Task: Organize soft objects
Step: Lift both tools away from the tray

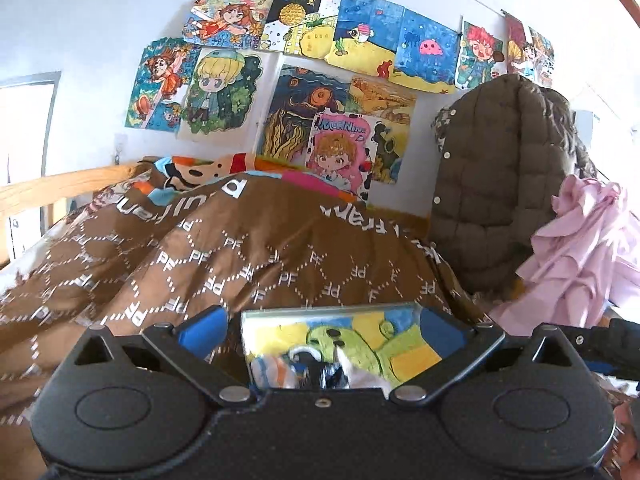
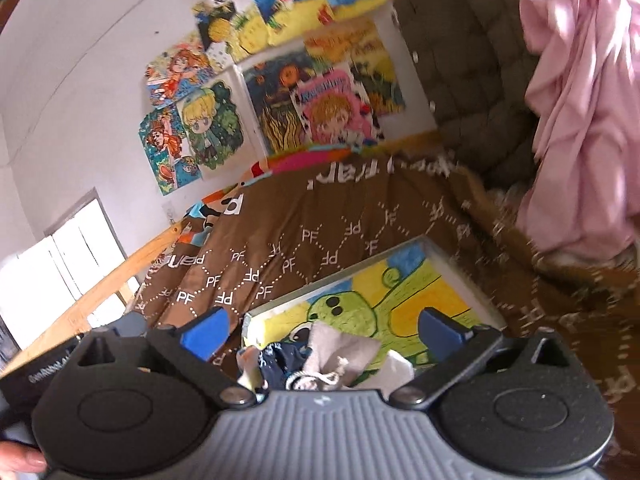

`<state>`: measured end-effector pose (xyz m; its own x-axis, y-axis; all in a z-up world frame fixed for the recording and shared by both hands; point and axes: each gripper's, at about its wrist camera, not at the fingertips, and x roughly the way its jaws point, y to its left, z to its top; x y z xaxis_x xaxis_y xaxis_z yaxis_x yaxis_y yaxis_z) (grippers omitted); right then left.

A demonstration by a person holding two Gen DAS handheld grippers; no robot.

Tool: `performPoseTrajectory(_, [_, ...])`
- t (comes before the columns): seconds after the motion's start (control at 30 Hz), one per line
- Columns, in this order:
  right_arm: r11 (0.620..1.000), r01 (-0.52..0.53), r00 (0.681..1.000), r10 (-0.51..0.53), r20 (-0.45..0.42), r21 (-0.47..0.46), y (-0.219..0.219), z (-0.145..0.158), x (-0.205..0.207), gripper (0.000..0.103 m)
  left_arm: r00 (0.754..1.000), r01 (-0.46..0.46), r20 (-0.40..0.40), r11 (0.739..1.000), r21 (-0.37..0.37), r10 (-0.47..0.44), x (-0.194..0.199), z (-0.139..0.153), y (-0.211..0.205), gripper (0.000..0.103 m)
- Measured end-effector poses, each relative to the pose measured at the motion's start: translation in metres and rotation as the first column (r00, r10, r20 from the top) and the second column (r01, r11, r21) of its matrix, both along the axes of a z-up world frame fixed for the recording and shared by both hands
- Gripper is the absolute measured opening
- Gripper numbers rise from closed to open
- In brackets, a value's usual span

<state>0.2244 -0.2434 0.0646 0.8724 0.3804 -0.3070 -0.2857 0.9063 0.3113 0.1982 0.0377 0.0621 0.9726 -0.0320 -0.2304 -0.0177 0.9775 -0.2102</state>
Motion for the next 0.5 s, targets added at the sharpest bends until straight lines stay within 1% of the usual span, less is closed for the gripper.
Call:
performPoseTrajectory(0.1, [0.998, 0.018, 0.999, -0.015, 0.046, -0.059, 0.003, -0.001, -0.036, 0.103, 0.999, 0.009, -0.038, 1.000, -0.020, -0.009, -0.027, -0.007, -0.001, 0.102])
performPoseTrajectory(0.2, [0.994, 0.039, 0.994, -0.028, 0.101, -0.106, 0.008, -0.005, -0.073, 0.103, 0.999, 0.004, -0.054, 1.000, -0.017, -0.005, -0.053, -0.013, -0.003, 0.102])
performPoseTrajectory(0.37, [0.989, 0.054, 0.979, -0.025, 0.200, -0.141, 0.010, -0.009, -0.123, 0.103, 0.997, -0.006, -0.077, 1.000, -0.002, 0.006, -0.093, -0.023, -0.003, 0.102])
performPoseTrajectory(0.43, [0.985, 0.064, 0.978, -0.030, 0.205, -0.159, 0.011, -0.013, -0.138, 0.103, 0.996, -0.006, -0.089, 1.000, 0.016, 0.008, -0.106, -0.027, -0.004, 0.102])
performPoseTrajectory(0.5, [0.986, 0.060, 0.984, -0.032, 0.173, -0.157, 0.010, -0.019, -0.148, 0.103, 0.995, -0.002, -0.103, 1.000, 0.027, 0.004, -0.116, -0.029, -0.006, 0.102])
